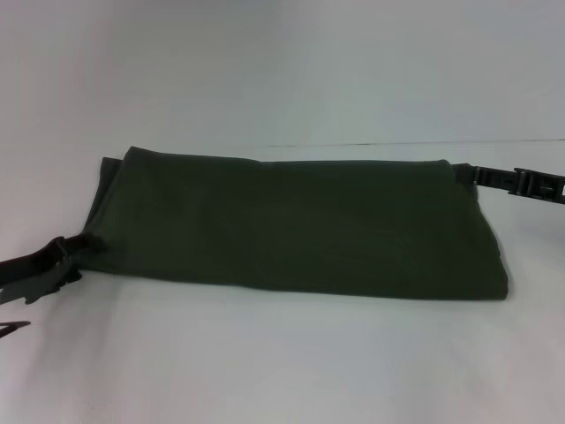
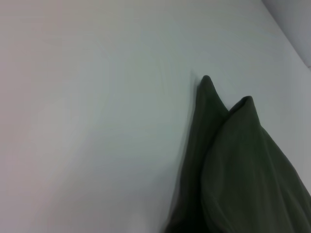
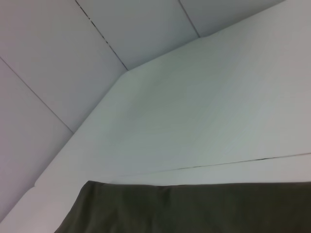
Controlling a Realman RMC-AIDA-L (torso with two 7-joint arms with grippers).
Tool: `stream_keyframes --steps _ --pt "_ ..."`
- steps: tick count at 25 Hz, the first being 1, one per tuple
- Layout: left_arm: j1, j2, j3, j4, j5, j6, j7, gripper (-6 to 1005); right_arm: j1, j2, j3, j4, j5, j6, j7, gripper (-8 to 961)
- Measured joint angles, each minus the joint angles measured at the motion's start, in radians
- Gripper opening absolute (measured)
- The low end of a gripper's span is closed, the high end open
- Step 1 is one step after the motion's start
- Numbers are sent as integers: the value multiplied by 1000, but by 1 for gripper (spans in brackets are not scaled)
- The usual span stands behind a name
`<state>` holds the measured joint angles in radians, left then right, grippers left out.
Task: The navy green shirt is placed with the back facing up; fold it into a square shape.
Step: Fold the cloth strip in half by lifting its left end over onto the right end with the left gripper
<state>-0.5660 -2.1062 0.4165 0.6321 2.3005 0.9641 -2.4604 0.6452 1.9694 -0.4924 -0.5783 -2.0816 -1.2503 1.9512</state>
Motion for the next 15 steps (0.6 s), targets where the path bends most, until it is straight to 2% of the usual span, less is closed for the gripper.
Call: stream_keyframes --steps 15 --pt "-26 3 4 -7 -1 -38 0 723 2 0 0 0 1 0 0 762"
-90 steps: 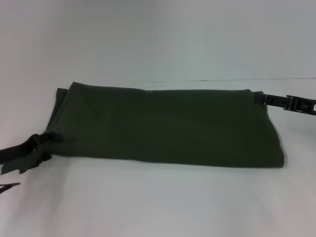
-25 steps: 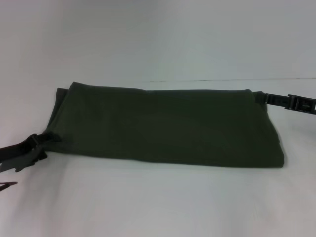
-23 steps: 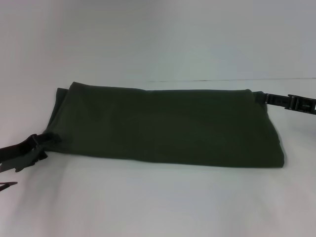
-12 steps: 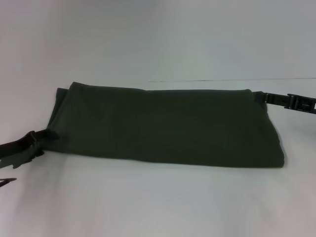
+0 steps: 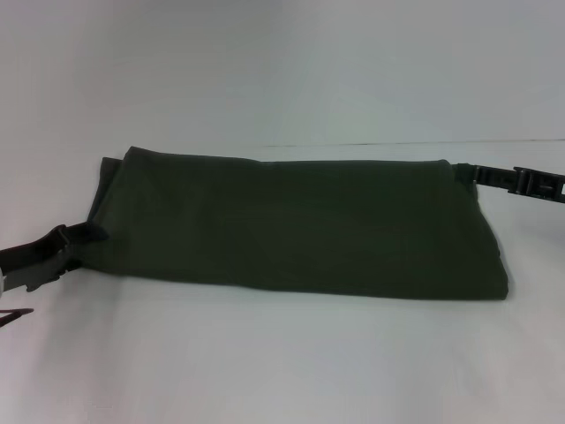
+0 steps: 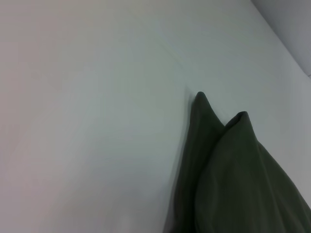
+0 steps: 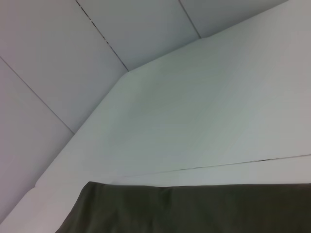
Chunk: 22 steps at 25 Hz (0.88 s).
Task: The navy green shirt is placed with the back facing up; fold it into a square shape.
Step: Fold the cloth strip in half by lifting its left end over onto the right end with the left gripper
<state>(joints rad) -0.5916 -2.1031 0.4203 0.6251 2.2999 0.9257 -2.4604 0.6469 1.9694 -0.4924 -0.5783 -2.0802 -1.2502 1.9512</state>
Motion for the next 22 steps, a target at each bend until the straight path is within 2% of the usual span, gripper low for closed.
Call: stream_keyframes --steps 21,22 --pt "-9 2 29 -7 8 -17 53 703 0 0 0 -2 0 7 0 768" --pt "-9 2 29 -7 9 -18 53 668 0 0 0 -2 0 7 0 768"
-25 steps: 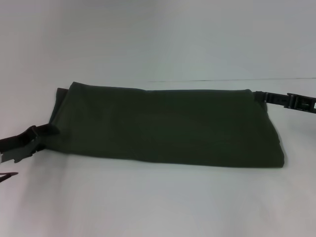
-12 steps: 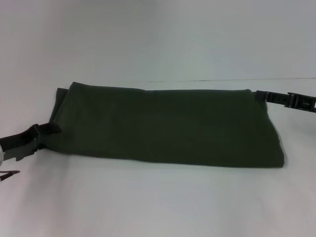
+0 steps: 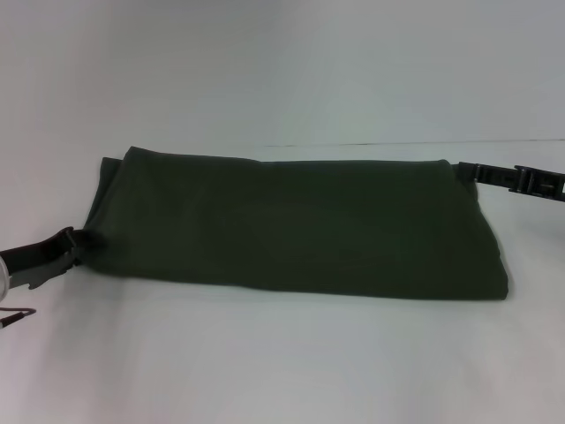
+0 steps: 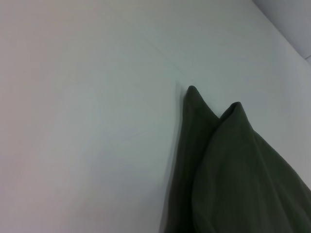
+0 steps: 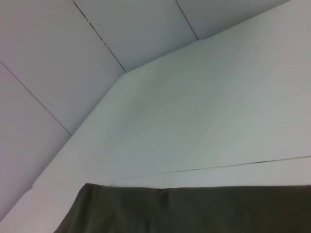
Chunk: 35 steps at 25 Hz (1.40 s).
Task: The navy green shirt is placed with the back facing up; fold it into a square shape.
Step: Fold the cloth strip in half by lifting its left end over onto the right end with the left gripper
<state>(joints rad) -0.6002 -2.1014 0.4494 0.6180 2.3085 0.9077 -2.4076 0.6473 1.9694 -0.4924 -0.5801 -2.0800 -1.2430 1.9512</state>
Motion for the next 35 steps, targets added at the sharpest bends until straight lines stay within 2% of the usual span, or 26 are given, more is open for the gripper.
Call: stream_keyframes --steps 5,15,18,26,29,35 --pt "0 0 11 1 0 -2 2 495 -1 0 0 0 0 0 0 769" --pt "12 -4 4 11 -5 -5 11 68 -7 0 0 6 0 1 0 772" --pt "27 -8 4 28 -8 2 12 36 -7 5 0 7 0 4 0 773" --pt "98 -17 -6 112 -13 41 12 36 -8 14 -1 11 45 7 -7 775" --pt "129 -17 -37 146 -14 64 19 36 -7 18 -1 11 53 7 -6 776" --pt "185 0 -159 196 -4 141 65 35 12 27 -8 11 54 19 -2 778"
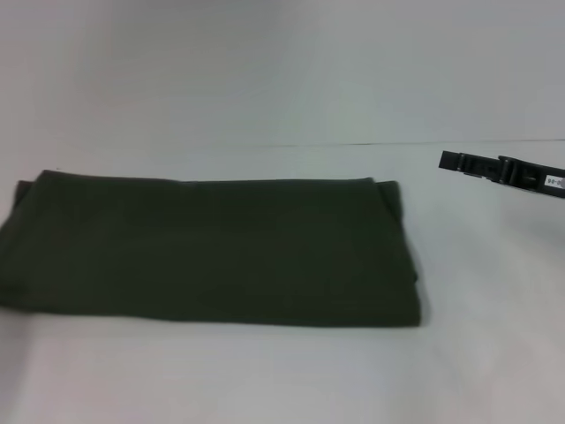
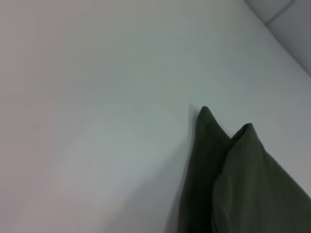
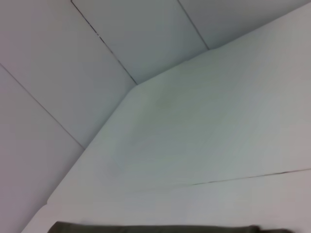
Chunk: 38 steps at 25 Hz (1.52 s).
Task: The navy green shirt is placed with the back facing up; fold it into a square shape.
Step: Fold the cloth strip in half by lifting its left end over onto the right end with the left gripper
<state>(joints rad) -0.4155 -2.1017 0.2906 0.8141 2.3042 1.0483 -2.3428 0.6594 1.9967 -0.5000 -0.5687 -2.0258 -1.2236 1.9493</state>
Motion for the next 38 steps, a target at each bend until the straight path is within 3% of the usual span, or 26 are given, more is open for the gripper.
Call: stream_keyframes --steps 8,18,22,24,28,31,35,38 --pt "59 5 -53 49 3 27 7 35 17 7 -2 13 0 33 0 780" --pt "45 19 -93 58 41 56 12 35 14 5 -2 13 0 31 1 783" --pt "15 24 -85 57 -42 207 33 35 -1 1 3 12 2 27 -3 784" --pt "-15 15 -71 56 -126 321 57 34 -18 -2 7 6 8 25 -6 784" --pt "-111 -35 45 59 -274 433 71 34 -76 -29 8 -7 42 -5 -8 785" --pt "-181 -64 160 34 -351 425 67 34 -133 -59 11 -24 77 -44 -9 786" --pt "-298 -73 400 -160 -517 294 105 34 -206 -103 29 -54 103 -93 -17 787" --pt "-399 -73 562 -398 -677 141 207 35 -244 -127 42 -78 102 -120 -25 788"
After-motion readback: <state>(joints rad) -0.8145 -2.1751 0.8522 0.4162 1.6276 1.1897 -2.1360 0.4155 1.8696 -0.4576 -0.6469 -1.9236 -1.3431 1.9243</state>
